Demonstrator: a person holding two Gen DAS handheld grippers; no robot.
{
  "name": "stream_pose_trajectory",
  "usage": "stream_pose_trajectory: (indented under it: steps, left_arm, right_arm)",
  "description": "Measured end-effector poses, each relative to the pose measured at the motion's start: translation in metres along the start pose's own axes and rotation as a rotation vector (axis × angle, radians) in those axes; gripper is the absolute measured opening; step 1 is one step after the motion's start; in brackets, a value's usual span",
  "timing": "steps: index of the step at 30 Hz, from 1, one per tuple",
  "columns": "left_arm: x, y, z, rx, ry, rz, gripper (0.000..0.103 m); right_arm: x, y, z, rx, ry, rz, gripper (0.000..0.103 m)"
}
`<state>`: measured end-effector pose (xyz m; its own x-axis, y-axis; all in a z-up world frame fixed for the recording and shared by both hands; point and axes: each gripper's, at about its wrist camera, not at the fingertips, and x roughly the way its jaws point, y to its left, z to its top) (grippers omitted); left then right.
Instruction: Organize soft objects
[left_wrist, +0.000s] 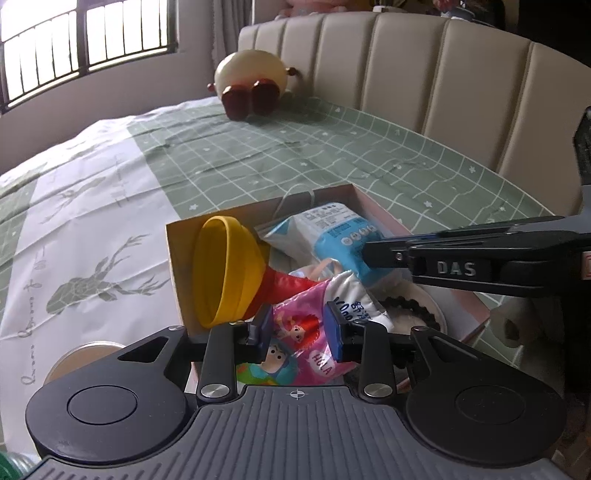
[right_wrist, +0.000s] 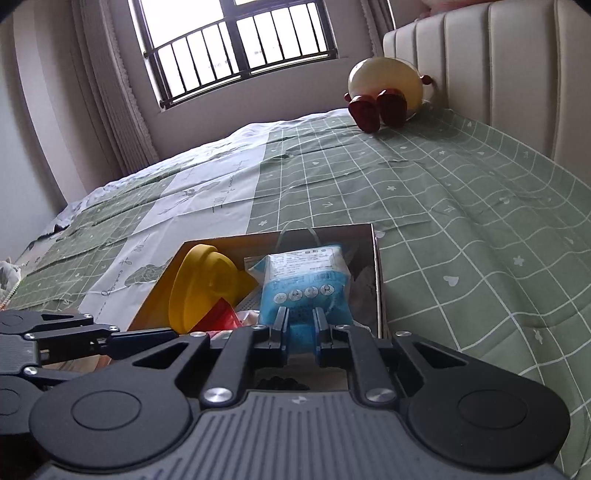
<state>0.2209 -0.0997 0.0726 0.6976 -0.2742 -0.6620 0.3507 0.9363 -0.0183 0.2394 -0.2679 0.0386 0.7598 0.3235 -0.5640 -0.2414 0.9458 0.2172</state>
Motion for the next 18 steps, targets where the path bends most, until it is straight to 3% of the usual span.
stream_pose_trajectory:
  steps: [1,4,5,9,12,15,18]
  left_arm:
    - [0.000,0.000,-0.001,0.001,-0.004,0.004,0.037]
    - [-0.004,0.003,-0.002,-0.018,-0.021,0.000,0.038]
    - [-0.008,0.005,-0.002,-0.032,-0.029,-0.005,0.037]
    - [-0.054,0.011,-0.013,-0.099,-0.156,-0.009,0.037]
    - [-0.104,0.012,-0.041,-0.152,-0.270,0.048,0.037]
    - [-0.135,0.007,-0.085,-0.192,-0.290,0.060,0.037]
    - [-0.147,0.000,-0.133,-0.231,-0.234,0.057,0.037]
  right_arm:
    - [-0.003,0.001,-0.001,0.000,0.000,-0.009,0.015]
    - [-0.017,0.005,-0.008,0.014,-0.017,-0.044,0.052]
    - [-0.027,0.008,-0.012,0.016,-0.039,-0.060,0.057]
    - [-0.071,0.023,-0.027,-0.012,-0.116,-0.098,0.064]
    - [-0.102,0.039,-0.044,-0.024,-0.166,-0.111,0.074]
    - [-0.121,0.061,-0.072,-0.052,-0.167,-0.104,0.077]
    - [-0.127,0.081,-0.110,-0.084,-0.129,-0.090,0.078]
